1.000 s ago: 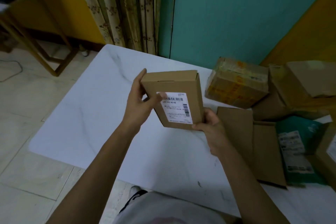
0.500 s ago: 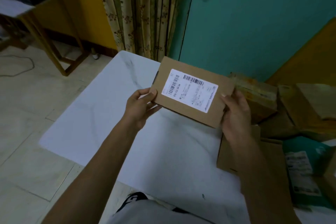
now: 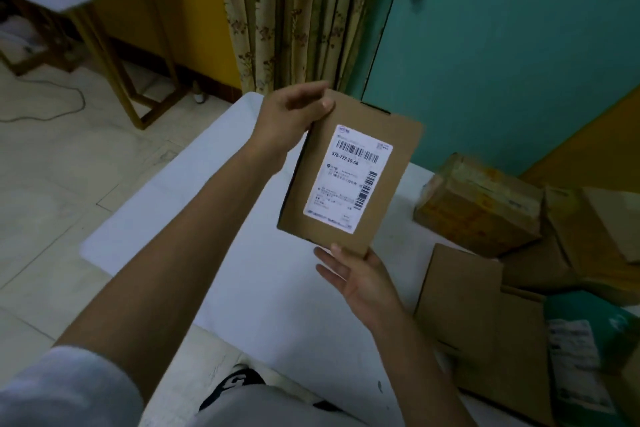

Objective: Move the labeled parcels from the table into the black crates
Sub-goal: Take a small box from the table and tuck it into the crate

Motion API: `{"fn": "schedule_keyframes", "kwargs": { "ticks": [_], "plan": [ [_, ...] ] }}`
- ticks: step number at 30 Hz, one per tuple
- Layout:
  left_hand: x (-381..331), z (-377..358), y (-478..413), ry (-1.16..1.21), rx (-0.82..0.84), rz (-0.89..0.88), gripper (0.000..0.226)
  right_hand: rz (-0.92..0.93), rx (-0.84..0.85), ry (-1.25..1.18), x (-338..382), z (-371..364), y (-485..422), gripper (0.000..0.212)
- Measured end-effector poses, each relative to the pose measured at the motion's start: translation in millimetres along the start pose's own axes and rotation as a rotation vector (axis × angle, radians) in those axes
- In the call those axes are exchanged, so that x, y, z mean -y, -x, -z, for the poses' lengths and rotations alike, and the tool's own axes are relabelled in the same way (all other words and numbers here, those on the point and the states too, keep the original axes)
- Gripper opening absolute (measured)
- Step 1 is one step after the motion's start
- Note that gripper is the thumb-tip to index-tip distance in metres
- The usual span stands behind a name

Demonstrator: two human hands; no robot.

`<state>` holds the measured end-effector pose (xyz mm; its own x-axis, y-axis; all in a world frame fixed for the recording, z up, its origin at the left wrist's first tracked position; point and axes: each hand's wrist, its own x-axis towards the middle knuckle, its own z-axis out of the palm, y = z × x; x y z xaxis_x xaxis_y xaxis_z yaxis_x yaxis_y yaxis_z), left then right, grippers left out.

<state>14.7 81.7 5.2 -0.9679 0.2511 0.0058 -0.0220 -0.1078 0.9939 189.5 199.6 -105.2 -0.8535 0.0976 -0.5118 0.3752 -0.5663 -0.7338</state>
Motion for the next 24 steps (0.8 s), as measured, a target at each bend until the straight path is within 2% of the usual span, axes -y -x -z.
{"fn": "schedule_keyframes", "kwargs": {
  "ticks": [2,6,12,19,24],
  "plan": [
    [-3,-5,-1,-0.004,0.004,0.002,0.038,-0.001,0.022,-0.032,0,-5,-1,0.032],
    [4,-2,5,-0.051,0.079,0.004,0.042,-0.007,0.057,-0.093,5,-3,0,0.046],
    [26,-1,35,-0.067,0.172,0.055,0.039,0.005,0.066,-0.124,8,7,3,0.048],
    [32,-3,51,-0.076,0.135,0.078,0.038,0.017,0.084,-0.088,16,20,4,0.049],
    [31,10,59,-0.066,0.049,0.069,0.04,-0.012,0.113,-0.034,19,14,0,0.049]
  ]
}}
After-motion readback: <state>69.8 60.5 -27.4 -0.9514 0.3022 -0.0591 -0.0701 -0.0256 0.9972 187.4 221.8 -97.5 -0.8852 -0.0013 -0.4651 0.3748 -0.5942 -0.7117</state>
